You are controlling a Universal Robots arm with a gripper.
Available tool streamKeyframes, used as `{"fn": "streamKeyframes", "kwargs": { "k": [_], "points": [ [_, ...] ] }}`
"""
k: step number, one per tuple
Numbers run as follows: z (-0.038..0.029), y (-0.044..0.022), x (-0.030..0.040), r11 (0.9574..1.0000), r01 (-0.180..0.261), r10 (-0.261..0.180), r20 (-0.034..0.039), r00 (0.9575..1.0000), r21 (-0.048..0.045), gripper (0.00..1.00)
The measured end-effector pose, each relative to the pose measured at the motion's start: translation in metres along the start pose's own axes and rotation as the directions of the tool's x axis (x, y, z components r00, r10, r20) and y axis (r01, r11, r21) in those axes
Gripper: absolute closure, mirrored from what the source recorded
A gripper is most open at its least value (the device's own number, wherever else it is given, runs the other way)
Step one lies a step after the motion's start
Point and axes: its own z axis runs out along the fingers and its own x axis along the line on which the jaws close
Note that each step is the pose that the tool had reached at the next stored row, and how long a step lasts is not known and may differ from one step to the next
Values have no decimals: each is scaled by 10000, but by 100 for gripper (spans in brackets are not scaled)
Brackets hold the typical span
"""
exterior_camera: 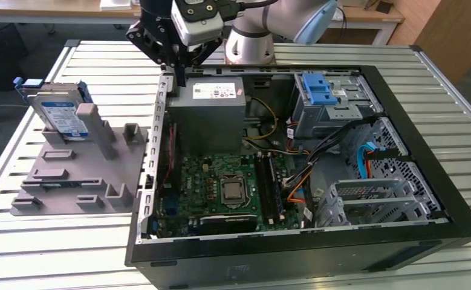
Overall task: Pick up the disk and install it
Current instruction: 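Reach for the disk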
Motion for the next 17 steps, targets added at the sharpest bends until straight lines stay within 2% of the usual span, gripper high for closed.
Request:
{"fn": "streamKeyframes", "kwargs": {
  "k": [17],
  "points": [
    [21,-5,57,10000,-2,2,-54,10000,4,89]
  ]
}}
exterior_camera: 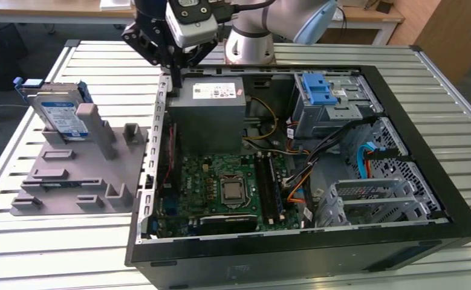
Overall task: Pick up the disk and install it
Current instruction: 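Reach for the disk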
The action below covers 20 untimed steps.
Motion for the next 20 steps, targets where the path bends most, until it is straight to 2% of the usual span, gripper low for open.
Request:
{"fn": "streamKeyframes", "kwargs": {
  "k": [20],
  "points": [
    [34,-6,110,10000,-3,3,-78,10000,6,89]
  ]
}}
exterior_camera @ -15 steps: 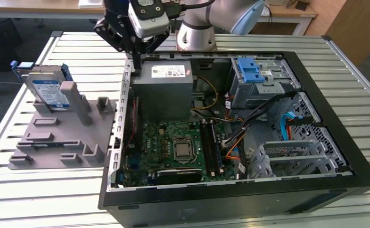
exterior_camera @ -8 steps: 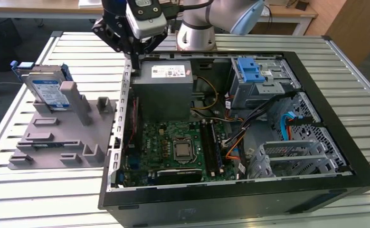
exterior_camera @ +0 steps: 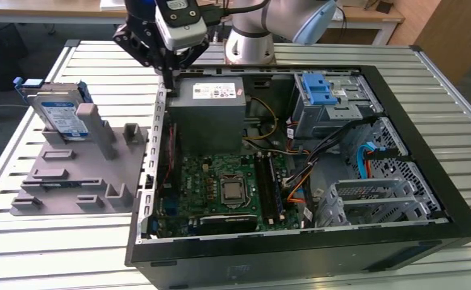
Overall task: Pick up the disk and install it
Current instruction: 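Reach for the disk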
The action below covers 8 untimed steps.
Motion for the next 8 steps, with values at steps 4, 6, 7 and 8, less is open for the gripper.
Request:
{"fn": "streamKeyframes", "kwargs": {
  "k": [4,6,7,8],
  "points": [
    [7,-1,25,10000,-1,1,-11,10000,1,89],
    [9,-1,35,10000,-1,1,-19,10000,2,89],
    [11,-2,40,10000,-1,1,-23,10000,2,89],
    [13,-2,46,10000,-1,1,-26,10000,2,89]
  ]
}}
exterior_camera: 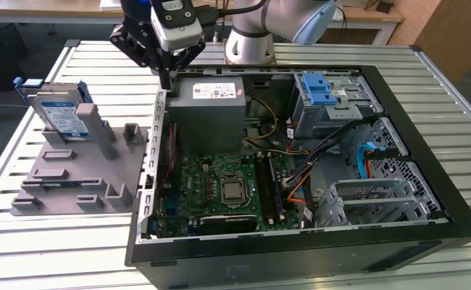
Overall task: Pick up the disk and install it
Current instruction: 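Reach for the disk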
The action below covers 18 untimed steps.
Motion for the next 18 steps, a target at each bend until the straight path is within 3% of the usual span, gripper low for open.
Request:
{"fn": "streamKeyframes", "kwargs": {
  "k": [18],
  "points": [
    [27,-6,83,10000,-3,4,-74,10000,7,89]
  ]
}}
